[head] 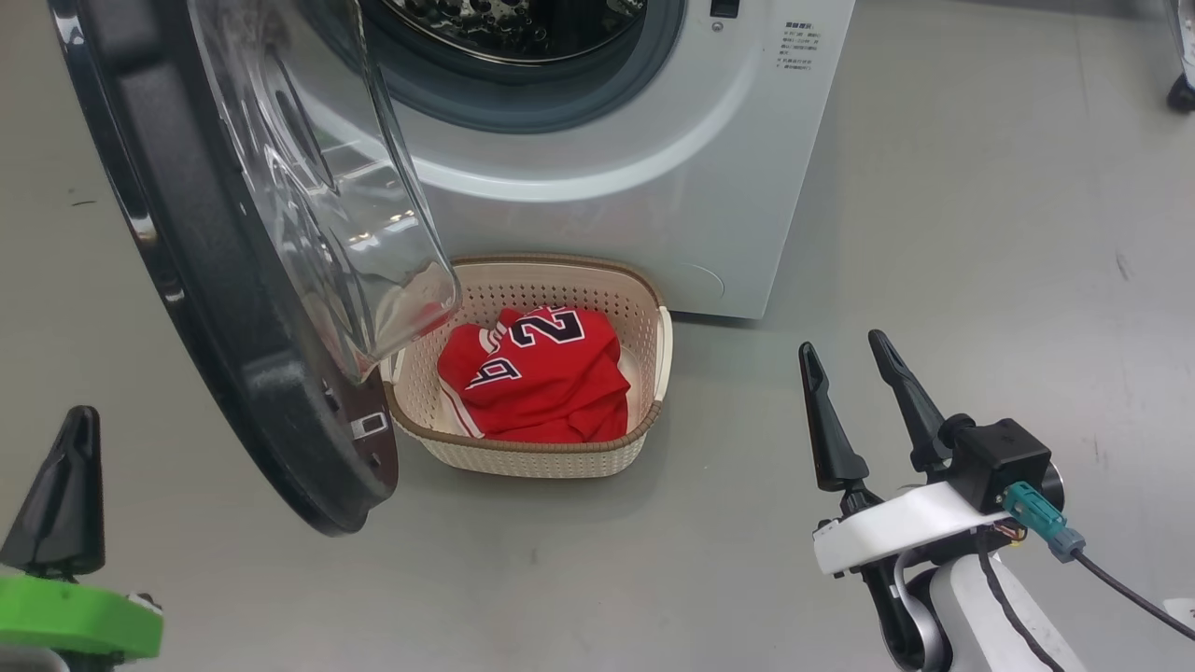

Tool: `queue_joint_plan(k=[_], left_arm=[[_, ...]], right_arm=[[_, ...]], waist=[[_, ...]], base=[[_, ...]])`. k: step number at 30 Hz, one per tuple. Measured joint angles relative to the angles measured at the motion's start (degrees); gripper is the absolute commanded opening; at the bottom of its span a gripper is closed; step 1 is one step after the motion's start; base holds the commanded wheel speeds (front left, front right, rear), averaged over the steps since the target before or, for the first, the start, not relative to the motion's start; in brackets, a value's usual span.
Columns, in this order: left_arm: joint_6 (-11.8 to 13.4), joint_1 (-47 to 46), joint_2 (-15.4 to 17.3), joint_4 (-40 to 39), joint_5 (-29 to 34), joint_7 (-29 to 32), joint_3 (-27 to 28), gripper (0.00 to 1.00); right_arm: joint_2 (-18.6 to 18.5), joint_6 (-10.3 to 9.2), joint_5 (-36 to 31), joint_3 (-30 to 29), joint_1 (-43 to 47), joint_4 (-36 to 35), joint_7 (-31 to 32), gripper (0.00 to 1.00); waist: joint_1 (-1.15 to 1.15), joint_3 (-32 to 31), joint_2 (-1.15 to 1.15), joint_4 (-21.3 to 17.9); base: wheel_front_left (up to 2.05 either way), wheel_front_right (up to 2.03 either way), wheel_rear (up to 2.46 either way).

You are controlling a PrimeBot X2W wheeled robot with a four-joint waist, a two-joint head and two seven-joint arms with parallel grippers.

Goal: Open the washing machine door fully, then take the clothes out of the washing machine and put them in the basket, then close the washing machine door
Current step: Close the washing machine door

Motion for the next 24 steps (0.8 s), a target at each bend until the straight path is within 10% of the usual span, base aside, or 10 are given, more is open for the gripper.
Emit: queue_joint_plan(k=[3,4,5,24], left_arm=[[0.0,0.6,-0.1,1.9,0.7,-3.4,-1.4,0.00],[-0.1,1.0,-0.1,2.6,0.8,-4.4,-1.8,0.37],[-0.2,1.3,-0.1,3.3,1.5,-5.5,-2.1,1.00],[-0.2,1.7,0.3,11.9,2.8,-14.1,-6.0,1.00]], right_arm=[[0.0,0.00,0.0,0.0,0.2,0.1,0.0,1.00],[0.0,0.01,0.0,0.0,0.4,0.1,0.0,1.00],[0.0,0.01,0.0,0.0,0.5,0.1,0.0,1.00],[0.0,0.02,0.4,0.4,1.0,0.2,0.0,1.00]], waist=[[0.00,-0.4,0.00,-0.1],[0.00,-0.5,0.00,-0.1],[0.00,-0.6,0.00,-0.1],[0.00,-2.0,0.00,-0.3]], base=[[0.00,0.00,0.00],[0.00,0.00,0.00],[0.00,0.00,0.00],[0.00,0.00,0.00]])
